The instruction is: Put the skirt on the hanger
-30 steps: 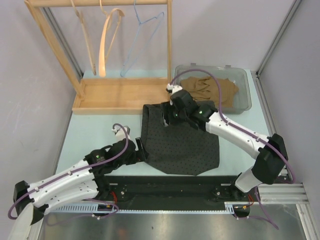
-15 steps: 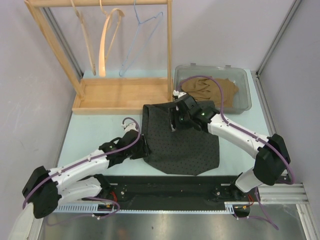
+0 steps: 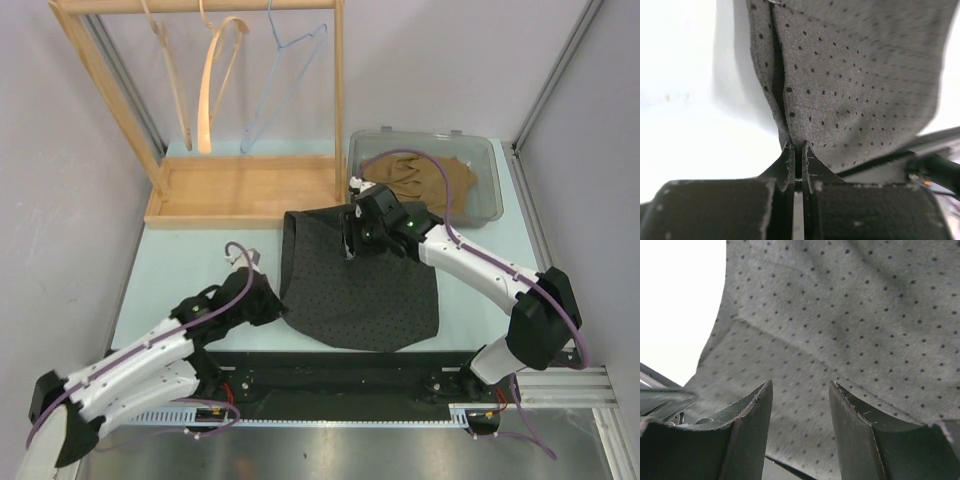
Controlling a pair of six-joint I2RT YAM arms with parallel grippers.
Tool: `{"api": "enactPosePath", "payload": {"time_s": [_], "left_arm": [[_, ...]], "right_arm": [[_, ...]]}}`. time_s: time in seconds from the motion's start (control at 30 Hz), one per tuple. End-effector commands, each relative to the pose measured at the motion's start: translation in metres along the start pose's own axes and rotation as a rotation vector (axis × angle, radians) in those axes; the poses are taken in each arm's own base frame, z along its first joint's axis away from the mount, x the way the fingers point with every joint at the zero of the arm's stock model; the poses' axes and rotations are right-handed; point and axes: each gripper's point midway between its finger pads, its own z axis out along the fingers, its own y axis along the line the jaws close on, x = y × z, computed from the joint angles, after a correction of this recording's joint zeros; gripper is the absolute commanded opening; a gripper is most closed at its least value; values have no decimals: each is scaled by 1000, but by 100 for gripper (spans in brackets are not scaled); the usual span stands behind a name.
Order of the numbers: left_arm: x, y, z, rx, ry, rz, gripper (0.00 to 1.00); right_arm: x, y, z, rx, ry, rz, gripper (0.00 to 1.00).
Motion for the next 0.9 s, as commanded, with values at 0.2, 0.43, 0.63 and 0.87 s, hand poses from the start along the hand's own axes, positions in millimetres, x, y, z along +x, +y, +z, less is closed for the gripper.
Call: {"api": "enactPosePath", "payload": {"time_s": [0.2, 0.43, 0.63, 0.87], "left_arm": [[38, 39, -38, -24, 82, -177, 0], [26, 40, -56, -98, 73, -130, 75], [-62, -17, -91, -89, -138, 62, 100], [-180, -104, -141, -51, -437, 347, 100]], "right_arm": [[-12, 8, 6, -76, -17, -35, 53], [-21, 7, 15, -126, -18, 14, 60], [-46, 1, 3, -137, -109, 11, 100], [-77, -10, -16, -158, -190, 8, 100]]}}
